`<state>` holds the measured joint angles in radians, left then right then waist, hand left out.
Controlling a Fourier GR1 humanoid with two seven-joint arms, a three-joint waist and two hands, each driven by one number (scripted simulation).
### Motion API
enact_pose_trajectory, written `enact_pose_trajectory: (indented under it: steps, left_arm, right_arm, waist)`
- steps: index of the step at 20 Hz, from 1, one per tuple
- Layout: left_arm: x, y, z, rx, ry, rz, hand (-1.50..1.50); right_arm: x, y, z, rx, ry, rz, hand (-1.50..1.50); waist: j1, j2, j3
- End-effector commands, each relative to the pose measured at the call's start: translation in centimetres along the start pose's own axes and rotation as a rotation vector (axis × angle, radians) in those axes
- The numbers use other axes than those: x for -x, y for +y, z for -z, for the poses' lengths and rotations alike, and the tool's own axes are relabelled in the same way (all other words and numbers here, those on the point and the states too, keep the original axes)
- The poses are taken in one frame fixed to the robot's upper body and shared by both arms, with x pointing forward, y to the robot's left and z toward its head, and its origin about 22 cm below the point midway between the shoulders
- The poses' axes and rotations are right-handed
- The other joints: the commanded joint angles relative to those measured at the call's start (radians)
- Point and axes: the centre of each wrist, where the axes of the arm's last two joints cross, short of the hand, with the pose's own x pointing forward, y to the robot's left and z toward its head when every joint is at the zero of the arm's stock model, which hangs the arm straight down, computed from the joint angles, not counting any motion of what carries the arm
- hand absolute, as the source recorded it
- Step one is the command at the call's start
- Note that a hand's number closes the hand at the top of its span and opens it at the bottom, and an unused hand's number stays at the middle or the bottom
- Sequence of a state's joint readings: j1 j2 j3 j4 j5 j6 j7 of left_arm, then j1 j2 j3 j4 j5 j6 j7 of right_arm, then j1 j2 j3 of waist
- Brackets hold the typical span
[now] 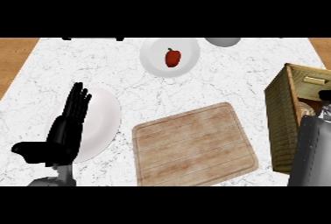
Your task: Pick the cupcake from the cutting board and place it in the basket
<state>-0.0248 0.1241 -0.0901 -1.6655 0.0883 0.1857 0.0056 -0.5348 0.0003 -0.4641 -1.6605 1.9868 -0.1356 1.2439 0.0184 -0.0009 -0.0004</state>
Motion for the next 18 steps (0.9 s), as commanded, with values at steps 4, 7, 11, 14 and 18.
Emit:
enact_pose_trajectory:
  steps: [4, 7, 11, 14, 18]
  left_arm:
    - [1.3, -0.2, -0.7, 0.015, 0.011, -0.006, 0.00]
    - [-0.3, -0.8, 0.0, 0.022, -0.004, -0.014, 0.00]
    - [-0.9, 0.2, -0.7, 0.013, 0.004, -0.005, 0.00]
    - [-0.4, 0.0, 0.2, 0.006, 0.000, 0.000, 0.00]
    - [0.3, -0.1, -0.8, 0.008, 0.007, -0.011, 0.00]
  right_arm:
    - [-0.7, -3.9, -0.5, 0.188, 0.216, 0.062, -1.50]
    - [-0.3, -4.6, -0.1, 0.216, 0.237, 0.038, -1.50]
    - [0.4, -7.8, 0.5, 0.328, 0.300, 0.076, -1.50]
    - [0.7, -10.8, 0.0, 0.361, 0.315, 0.183, -1.50]
    - [2.5, -13.6, -1.6, 0.382, 0.291, 0.223, -1.50]
  waist:
    - [-0.002, -0.001, -0.001]
    - [0.002, -0.002, 0.000]
    - [0.009, -0.009, 0.000]
    - [0.004, -0.003, -0.001]
    - [0.014, -0.002, -0.001]
